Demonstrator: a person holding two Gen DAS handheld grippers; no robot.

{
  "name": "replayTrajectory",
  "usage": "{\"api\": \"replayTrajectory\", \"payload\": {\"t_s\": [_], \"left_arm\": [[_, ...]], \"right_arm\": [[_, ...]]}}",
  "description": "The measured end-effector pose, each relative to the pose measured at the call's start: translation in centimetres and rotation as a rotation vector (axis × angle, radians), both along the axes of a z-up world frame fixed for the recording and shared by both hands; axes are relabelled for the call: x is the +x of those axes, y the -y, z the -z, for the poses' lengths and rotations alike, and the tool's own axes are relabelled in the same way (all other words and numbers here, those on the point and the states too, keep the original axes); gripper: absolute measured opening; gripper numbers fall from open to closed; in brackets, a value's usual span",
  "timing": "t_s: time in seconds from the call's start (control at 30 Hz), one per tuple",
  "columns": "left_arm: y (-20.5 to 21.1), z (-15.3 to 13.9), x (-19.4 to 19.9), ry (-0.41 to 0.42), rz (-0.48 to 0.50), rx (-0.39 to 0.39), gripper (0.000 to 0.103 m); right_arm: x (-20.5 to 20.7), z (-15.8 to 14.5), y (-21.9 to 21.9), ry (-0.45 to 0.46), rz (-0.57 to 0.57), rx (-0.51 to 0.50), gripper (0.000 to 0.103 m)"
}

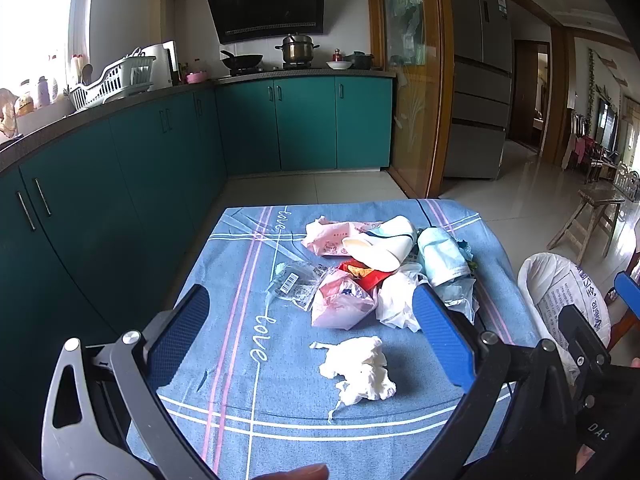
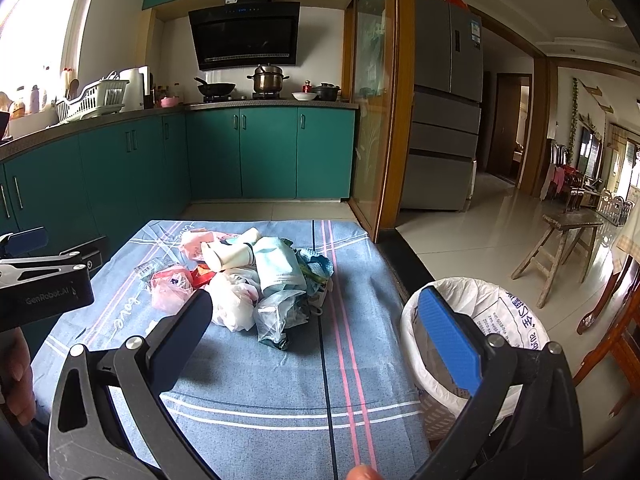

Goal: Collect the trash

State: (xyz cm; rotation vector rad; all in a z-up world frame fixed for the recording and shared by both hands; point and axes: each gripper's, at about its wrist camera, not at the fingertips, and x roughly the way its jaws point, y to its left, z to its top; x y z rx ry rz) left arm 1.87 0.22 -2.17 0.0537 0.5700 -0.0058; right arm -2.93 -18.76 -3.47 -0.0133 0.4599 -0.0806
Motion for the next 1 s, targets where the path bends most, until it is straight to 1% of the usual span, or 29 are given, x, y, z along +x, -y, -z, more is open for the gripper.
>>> {"api": "replayTrajectory", "payload": {"t_s": [0.4,0.47,0.57,0.63,0.67,0.77,0.8,0.83,0.9,0.97,1.0], "left_arm": [[-0.1,0.3,0.4,-0.011,0.000,0.005,0.101],[-0.7,0.1,0.7,-0.003,-0.022,0.013,0.101],[-3.0,-0.2,1.1,0.030,-0.099,-0.011,0.101],[-5.0,-0.4,1.4,0.047,-0.146,-0.048,0.101],[-5.9,-0.5,1.5,0.049,-0.164,-0.062,0.101],[-8.1,-0.5,2.1,0.042,-0.192,-0.095,0.100],[-8.7,-0.6,2.3,0.040,-0.196,-0.105,0.099],[-9.4,-0.5,2.6,0.035,-0.202,-0.121,0.095],[-10.4,-0.5,3.2,0.019,-0.208,-0.139,0.091],[-11.2,-0.2,3.9,-0.003,-0.222,-0.155,0.086],[-11.3,0.0,4.2,-0.012,-0.228,-0.160,0.084]], "right_arm": [[0.4,0.1,-0.1,-0.006,-0.005,0.000,0.101],[0.6,0.0,0.2,-0.005,0.004,0.000,0.101],[1.1,-0.4,1.3,-0.006,0.014,0.025,0.101],[2.1,-0.3,2.2,-0.033,0.006,0.040,0.101],[2.9,-0.1,2.6,-0.061,-0.001,0.057,0.101],[5.0,0.5,3.5,-0.120,-0.087,0.136,0.101],[5.7,0.6,3.5,-0.136,-0.096,0.140,0.101],[6.2,0.7,3.2,-0.149,-0.102,0.131,0.100],[7.3,0.8,2.4,-0.176,-0.125,0.091,0.093],[8.8,1.0,1.3,-0.216,-0.140,0.047,0.079],[9.7,1.1,0.9,-0.244,-0.158,0.044,0.075]]}}
